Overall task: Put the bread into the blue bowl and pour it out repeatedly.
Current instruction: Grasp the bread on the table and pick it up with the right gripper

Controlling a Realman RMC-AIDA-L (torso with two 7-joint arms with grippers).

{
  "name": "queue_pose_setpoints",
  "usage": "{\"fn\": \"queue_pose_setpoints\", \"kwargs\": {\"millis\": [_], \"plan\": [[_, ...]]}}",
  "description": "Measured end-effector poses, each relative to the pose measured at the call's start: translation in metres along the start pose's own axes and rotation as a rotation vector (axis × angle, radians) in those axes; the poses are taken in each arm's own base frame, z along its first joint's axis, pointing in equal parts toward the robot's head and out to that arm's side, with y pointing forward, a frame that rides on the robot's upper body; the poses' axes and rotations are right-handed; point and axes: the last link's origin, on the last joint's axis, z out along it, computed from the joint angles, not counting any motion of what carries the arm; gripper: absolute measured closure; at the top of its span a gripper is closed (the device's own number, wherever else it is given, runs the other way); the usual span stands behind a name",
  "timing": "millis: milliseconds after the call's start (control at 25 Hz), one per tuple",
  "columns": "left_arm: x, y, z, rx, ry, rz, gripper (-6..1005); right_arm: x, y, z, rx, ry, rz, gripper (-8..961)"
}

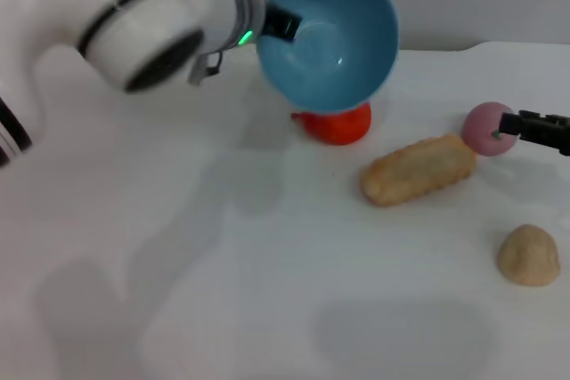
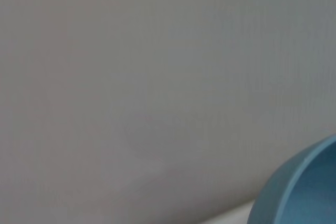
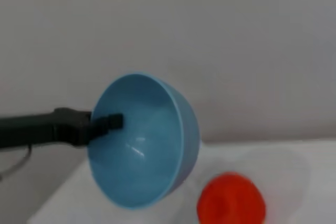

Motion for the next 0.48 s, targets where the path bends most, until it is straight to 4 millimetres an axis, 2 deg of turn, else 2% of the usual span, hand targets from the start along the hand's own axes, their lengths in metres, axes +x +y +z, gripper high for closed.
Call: {"fn": "queue_pose_setpoints", "kwargs": {"millis": [160, 320, 480], "plan": [[-0.014, -0.015, -0.001, -0.060, -0.158, -0.060, 1000, -0.016, 0.005, 0.006, 0.033, 0.166, -0.044, 446], [-0.030, -0.026, -0.005, -0.090, -0.297, -0.092, 999, -0.024, 0.005, 0.011, 0.118, 0.345, -0.055, 448], [-0.045, -0.030, -0.006, -0.112, -0.389, -0.121, 999, -0.034, 0.004, 0.017, 0.190, 0.419, -0.031, 449]]}}
